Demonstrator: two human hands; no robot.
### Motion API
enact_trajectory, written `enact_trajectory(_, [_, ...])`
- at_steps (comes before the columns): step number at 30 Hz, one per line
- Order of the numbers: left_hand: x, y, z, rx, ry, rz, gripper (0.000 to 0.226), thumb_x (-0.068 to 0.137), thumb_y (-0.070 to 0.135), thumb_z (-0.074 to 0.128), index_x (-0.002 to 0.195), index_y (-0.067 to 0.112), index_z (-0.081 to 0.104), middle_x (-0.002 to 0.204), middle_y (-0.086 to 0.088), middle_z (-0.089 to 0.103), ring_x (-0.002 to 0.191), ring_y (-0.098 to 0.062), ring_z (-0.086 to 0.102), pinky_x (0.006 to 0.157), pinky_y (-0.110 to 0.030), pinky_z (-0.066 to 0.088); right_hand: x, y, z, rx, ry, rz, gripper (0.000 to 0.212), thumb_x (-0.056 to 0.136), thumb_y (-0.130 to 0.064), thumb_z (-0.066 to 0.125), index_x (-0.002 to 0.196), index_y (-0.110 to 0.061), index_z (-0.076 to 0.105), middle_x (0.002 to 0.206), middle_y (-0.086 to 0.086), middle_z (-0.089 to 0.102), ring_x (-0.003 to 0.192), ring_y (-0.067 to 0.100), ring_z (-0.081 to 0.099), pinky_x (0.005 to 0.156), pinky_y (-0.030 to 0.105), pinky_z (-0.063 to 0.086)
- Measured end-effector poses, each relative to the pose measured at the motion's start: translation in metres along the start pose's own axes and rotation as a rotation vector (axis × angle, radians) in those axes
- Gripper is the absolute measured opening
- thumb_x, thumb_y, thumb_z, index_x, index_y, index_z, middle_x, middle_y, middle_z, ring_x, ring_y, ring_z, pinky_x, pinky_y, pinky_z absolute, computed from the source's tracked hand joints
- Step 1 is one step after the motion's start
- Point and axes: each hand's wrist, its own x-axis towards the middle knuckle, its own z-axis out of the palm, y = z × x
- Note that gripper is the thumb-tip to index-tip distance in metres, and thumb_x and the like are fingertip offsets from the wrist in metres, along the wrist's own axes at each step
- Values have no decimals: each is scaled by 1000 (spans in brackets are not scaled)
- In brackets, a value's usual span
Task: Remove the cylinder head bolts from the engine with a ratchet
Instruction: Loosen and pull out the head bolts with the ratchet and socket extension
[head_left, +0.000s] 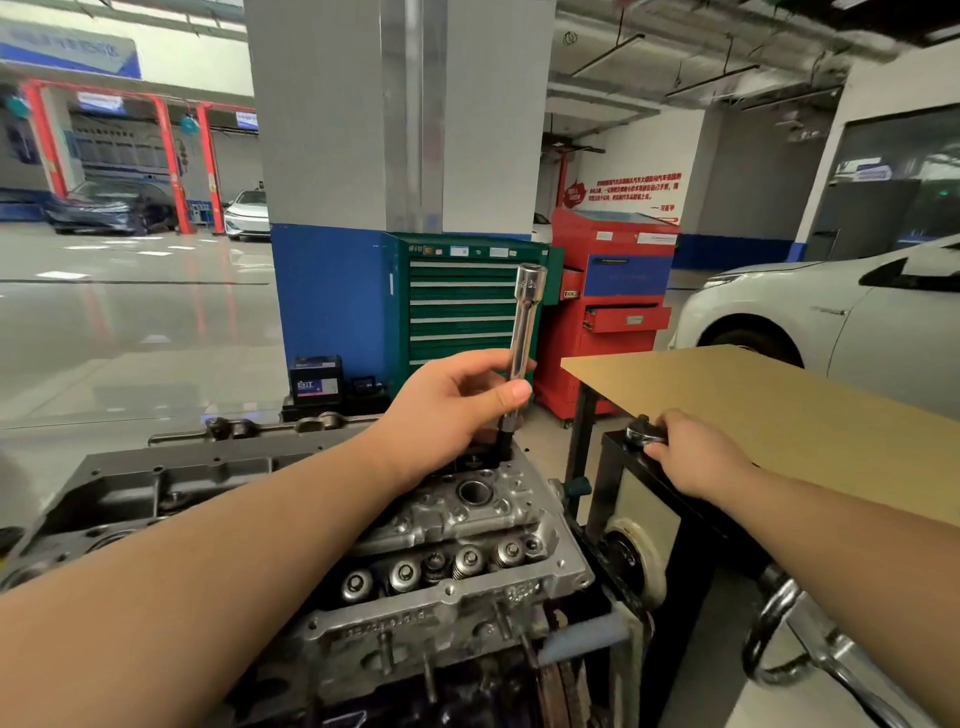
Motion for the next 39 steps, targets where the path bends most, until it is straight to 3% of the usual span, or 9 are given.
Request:
enact_trajectory(5, [1, 1, 1, 13, 7, 16, 25, 97, 21, 73, 122, 26, 75, 106, -22, 73, 110, -38, 70, 94, -56, 60, -8, -7, -6, 46, 10, -62, 37, 105, -41, 54, 133, -17, 54, 116, 6, 66, 101, 27, 62, 86, 44, 54])
enact_trajectory(8, [1, 0, 0, -2, 12, 8, 25, 97, 21, 73, 122, 26, 75, 109, -23, 73, 111, -37, 70, 92, -55, 61, -14, -27, -30, 188, 87, -107, 29, 108, -39, 47, 122, -17, 60, 103, 5, 66, 92, 25, 62, 80, 44, 54])
enact_trajectory(12, [1, 0, 1, 17, 13, -1, 30, 97, 23, 73, 127, 24, 74, 110, -24, 72, 111, -38, 69, 95, -56, 59, -25, -78, -101, 1005, -18, -26, 29, 108, -36, 47, 110, -14, 66, 83, 6, 64, 62, 15, 54, 51, 31, 42])
enact_trajectory(15, [1, 0, 1, 32, 16, -4, 29, 97, 25, 73, 126, 27, 74, 108, -21, 72, 110, -38, 69, 97, -57, 57, -39, -106, -164, 1239, -186, -148, 38, 103, -43, 57, 116, -9, 66, 80, 5, 63, 55, 12, 51, 44, 26, 37])
enact_trajectory(20, [1, 1, 1, 23, 22, -12, 28, 98, 25, 73, 125, 29, 74, 108, -21, 73, 111, -37, 69, 99, -57, 56, -59, -136, -241, 1136, -341, -362, 34, 105, -46, 47, 110, -14, 56, 70, 2, 53, 48, 13, 38, 41, 24, 33])
enact_trajectory(23, [0, 1, 1, 17, 18, -6, 28, 98, 23, 73, 125, 28, 74, 108, -22, 73, 110, -39, 68, 97, -58, 56, -67, -147, -263, 982, -432, -442, 35, 106, -40, 45, 123, -12, 59, 66, 4, 50, 45, 14, 31, 36, 22, 29])
enact_trajectory(25, [0, 1, 1, 11, 7, -2, 28, 98, 22, 73, 125, 28, 75, 108, -22, 73, 110, -40, 68, 98, -59, 56, -69, -151, -267, 888, -478, -459, 38, 106, -38, 46, 134, -16, 59, 65, 4, 51, 41, 13, 31, 35, 20, 30])
enact_trajectory(33, [-1, 3, 1, -34, -8, -5, 29, 96, 18, 74, 125, 25, 75, 109, -24, 72, 110, -42, 67, 96, -59, 57, -63, -152, -267, 780, -695, -416, 32, 107, -39, 47, 131, -32, 67, 63, 4, 51, 38, 12, 34, 36, 18, 31])
enact_trajectory(39, [-3, 7, 1, -19, -53, 13, 28, 98, 15, 71, 125, 23, 74, 107, -24, 72, 95, -21, 70, 89, -42, 60, -51, -152, -273, 693, -845, -441, 34, 108, -39, 44, 135, -36, 64, 66, 4, 46, 41, 12, 29, 35, 19, 31])
